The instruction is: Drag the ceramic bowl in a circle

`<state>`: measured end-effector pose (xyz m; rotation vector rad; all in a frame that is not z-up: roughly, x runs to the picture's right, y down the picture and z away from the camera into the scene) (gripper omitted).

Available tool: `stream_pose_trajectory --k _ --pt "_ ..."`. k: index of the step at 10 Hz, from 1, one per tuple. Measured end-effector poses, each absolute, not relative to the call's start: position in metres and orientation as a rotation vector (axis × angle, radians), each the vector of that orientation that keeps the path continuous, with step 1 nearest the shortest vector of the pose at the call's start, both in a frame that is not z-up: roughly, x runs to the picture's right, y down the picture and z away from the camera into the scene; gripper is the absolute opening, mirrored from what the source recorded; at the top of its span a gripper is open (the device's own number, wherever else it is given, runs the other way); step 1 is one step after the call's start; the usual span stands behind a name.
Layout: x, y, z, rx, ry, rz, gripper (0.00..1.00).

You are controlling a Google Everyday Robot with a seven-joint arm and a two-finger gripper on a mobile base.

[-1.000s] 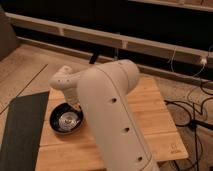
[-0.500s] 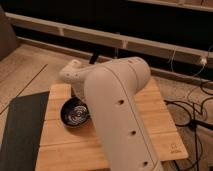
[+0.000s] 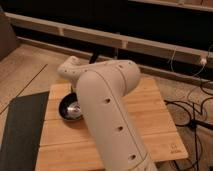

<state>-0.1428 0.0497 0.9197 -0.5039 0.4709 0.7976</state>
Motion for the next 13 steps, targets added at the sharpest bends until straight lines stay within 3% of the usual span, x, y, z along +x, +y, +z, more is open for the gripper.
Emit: stream_pose_trajectory --k 3,6,10,11,13 --pt "-0.181 0.074 0.902 -0.523 0.450 0.714 0.00" --pt "-0.164 0.103 0.883 -0.526 0.514 0.732 0.00" --pt "-0.119 0.073 0.888 -0.447 0.543 0.863 0.00" --pt "-0.119 0.062 0.891 -0.431 0.528 0.875 0.03" --pt "-0.132 0.052 0.902 -0.433 0.472 0.871 0.24"
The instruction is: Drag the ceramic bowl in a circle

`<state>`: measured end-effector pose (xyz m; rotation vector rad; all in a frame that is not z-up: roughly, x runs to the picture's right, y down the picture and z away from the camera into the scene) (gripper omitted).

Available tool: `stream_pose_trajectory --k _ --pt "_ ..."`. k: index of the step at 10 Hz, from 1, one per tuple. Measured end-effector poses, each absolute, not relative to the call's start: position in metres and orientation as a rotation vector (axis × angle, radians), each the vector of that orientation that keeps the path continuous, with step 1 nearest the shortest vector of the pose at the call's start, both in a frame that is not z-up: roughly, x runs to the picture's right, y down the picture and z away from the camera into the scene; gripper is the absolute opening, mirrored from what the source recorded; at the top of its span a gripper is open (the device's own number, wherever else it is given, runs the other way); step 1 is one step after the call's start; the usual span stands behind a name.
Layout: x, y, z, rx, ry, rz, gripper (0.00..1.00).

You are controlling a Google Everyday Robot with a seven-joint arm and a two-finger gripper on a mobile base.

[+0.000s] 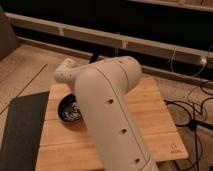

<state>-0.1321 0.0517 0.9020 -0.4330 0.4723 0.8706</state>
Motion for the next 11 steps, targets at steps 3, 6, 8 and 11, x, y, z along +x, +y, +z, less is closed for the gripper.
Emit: stream_pose_trajectory --k 3,6,8,11 --pt "-0.144 0.068 0.913 -0.484 0.447 0.863 0.52" --pt "-0.135 0.082 0.910 -0.520 0.487 0.866 0.61" --pt "-0.127 0.080 0.904 -0.513 0.502 0.874 0.61" --pt "-0.142 0.077 0.896 -0.543 0.426 0.872 0.61"
